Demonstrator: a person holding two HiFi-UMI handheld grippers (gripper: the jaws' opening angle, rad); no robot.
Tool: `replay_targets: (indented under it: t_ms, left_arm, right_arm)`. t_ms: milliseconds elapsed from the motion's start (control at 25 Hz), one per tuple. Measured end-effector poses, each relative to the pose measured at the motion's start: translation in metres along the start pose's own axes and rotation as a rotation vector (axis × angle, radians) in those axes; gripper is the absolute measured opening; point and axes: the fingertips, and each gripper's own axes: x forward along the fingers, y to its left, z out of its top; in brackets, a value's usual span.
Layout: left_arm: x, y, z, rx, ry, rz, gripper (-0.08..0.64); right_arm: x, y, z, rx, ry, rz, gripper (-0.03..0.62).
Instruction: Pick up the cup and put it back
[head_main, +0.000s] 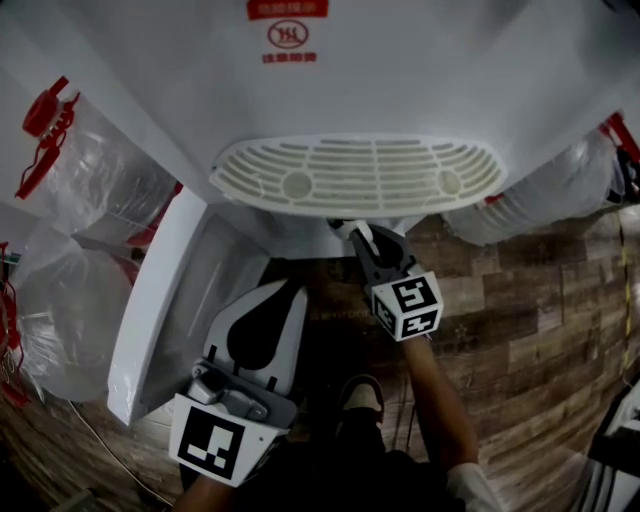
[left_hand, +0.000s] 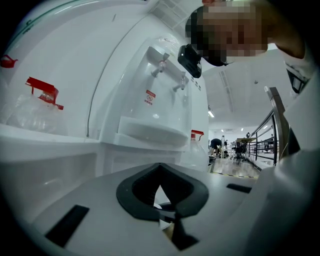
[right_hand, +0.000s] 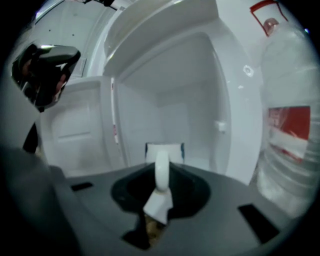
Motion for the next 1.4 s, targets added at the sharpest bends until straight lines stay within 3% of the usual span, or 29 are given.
replay_targets:
  t_ms: [480, 1080, 1400]
  left_arm:
    - [0.0, 0.003, 0.002, -0.01, -0.004, 0.01, 0.006]
    - [-0.008, 0.006, 0.005, -0.007, -0.004, 0.023, 0.006]
    - [-0.012, 0.01, 0.007, -0.023, -0.01, 0.031, 0.006]
  right_arm:
    - [0.024, -0.007, -0.01, 0.037, -0.005, -0.013, 0.072]
    - [0.056, -0.015, -0.004, -0.033, -0.012, -0.053, 0.072]
    - [0.065, -0.022, -0.014, 0.023, 0.018, -0.063, 0.086]
